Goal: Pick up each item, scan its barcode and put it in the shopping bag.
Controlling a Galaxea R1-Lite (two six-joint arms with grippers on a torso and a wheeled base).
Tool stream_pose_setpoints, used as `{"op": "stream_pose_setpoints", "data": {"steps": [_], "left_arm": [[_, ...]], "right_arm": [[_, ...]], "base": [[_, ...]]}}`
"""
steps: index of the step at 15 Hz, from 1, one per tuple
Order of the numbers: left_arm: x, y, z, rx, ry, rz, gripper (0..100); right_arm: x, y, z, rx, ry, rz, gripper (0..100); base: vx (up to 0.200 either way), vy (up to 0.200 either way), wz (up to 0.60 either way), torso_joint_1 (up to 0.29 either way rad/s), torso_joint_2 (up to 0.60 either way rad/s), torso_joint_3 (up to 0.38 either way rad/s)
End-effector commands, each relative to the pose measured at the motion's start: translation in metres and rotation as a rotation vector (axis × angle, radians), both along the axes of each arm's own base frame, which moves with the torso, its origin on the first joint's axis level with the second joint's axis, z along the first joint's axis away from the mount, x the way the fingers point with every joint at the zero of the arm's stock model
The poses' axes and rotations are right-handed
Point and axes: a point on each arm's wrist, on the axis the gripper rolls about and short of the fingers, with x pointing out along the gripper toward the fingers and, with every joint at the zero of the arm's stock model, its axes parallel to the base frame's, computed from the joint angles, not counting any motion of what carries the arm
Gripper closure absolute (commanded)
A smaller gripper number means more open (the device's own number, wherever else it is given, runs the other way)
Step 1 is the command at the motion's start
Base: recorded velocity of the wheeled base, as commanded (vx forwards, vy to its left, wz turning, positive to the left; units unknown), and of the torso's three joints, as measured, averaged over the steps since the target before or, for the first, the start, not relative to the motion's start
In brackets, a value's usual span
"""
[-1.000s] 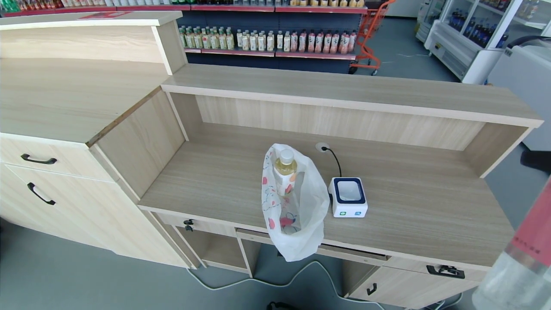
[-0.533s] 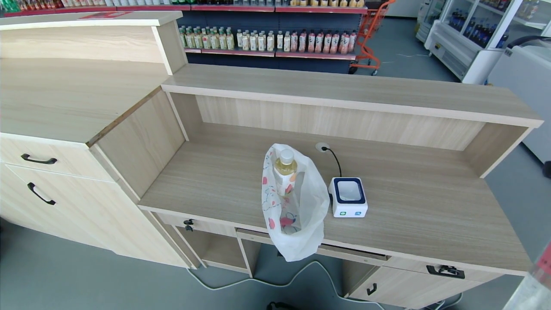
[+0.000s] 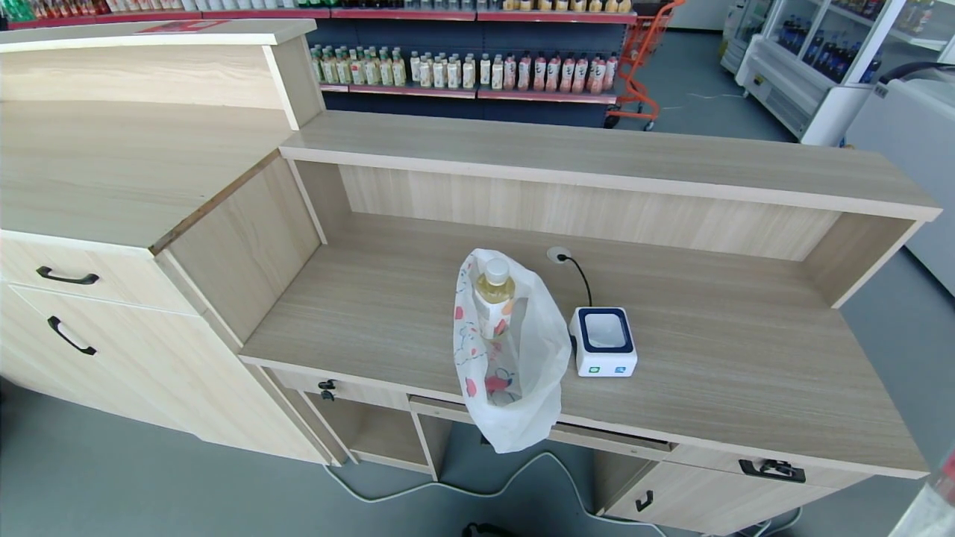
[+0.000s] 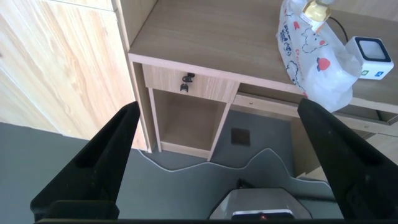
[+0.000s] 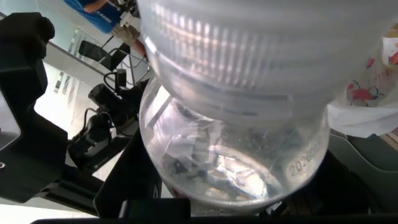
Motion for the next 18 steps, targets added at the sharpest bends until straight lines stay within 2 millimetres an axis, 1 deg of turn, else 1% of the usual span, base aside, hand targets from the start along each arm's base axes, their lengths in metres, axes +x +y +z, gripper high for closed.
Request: {"op": "stream_pose_setpoints", "data": {"steps": [1,3,5,7,8,9,11,13,15,16,17,18], "left_arm": [[0.000,0.000,0.000,0.000,0.000,0.001,0],[0.000,0.000,0.000,0.000,0.000,0.000,0],[0.000,0.000,0.000,0.000,0.000,0.000,0],[0.000,0.000,0.000,0.000,0.000,0.000,0],[0.000,0.000,0.000,0.000,0.000,0.000,0],[0.000,0.000,0.000,0.000,0.000,0.000,0],[0.000,0.000,0.000,0.000,0.000,0.000,0],[0.000,0.000,0.000,0.000,0.000,0.000,0],[0.000,0.000,0.000,0.000,0.000,0.000,0],[0.000,0.000,0.000,0.000,0.000,0.000,0],[0.000,0.000,0.000,0.000,0.000,0.000,0],[0.000,0.000,0.000,0.000,0.000,0.000,0]], "right_arm": [[0.001,0.000,0.000,-0.006,-0.005,-0.002,100],[-0.001,-0.001,-0.002,-0.037,-0.024,-0.005,100],[0.003,0.000,-0.007,-0.104,-0.080,-0.031,100],[0.024,0.001,-0.023,-0.314,-0.201,-0.245,100],[0.033,0.001,-0.029,-0.386,-0.234,-0.300,100],[0.049,-0.002,-0.037,-0.446,-0.256,-0.391,100],[0.083,-0.009,-0.051,-0.573,-0.369,-0.498,100],[0.119,-0.025,-0.065,-0.740,-0.495,-0.589,100],[0.143,-0.038,-0.079,-0.897,-0.609,-0.615,100],[0.152,-0.043,-0.082,-0.941,-0.647,-0.609,100],[0.168,-0.048,-0.087,-0.977,-0.714,-0.566,100],[0.188,-0.051,-0.095,-0.964,-0.811,-0.475,100]], "base": [[0.000,0.000,0.00,0.000,0.00,0.000],[0.000,0.000,0.00,0.000,0.00,0.000],[0.000,0.000,0.00,0.000,0.00,0.000],[0.000,0.000,0.00,0.000,0.00,0.000],[0.000,0.000,0.00,0.000,0.00,0.000],[0.000,0.000,0.00,0.000,0.00,0.000],[0.000,0.000,0.00,0.000,0.00,0.000],[0.000,0.000,0.00,0.000,0.00,0.000],[0.000,0.000,0.00,0.000,0.00,0.000],[0.000,0.000,0.00,0.000,0.00,0.000],[0.000,0.000,0.00,0.000,0.00,0.000],[0.000,0.000,0.00,0.000,0.00,0.000]]}}
